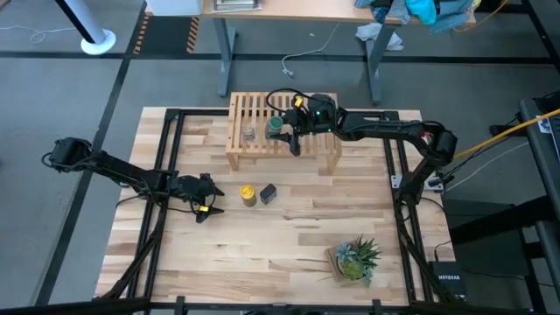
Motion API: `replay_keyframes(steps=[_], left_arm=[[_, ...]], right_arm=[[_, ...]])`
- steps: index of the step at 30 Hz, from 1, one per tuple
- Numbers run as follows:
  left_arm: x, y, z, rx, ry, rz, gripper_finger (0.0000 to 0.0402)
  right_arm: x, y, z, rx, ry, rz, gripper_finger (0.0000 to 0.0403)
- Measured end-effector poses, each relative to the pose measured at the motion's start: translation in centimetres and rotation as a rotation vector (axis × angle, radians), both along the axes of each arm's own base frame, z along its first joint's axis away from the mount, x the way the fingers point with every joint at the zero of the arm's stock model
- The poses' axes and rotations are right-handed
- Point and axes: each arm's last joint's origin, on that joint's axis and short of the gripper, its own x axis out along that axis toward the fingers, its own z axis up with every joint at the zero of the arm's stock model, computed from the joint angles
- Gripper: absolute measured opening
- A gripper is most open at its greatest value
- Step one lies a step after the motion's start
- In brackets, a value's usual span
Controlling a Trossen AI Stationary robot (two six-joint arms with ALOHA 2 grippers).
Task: Shelf spices
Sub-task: Put the green seasoning bottle on the shelf
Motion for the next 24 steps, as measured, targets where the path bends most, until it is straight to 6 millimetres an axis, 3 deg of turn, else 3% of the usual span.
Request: replay_keyframes(steps=[12, 24], left_arm=[[0.00, 0.00, -0.01, 0.000, 0.001, 0.000, 0.0333], [0.00, 0.00, -0.01, 0.000, 0.001, 0.000, 0.0333]], right_arm=[[-0.01, 0.02, -0.07, 0.004, 0.007, -0.002, 0.0222], [0.01, 0.04, -0.02, 0.002, 0.002, -0.001, 0.0252]])
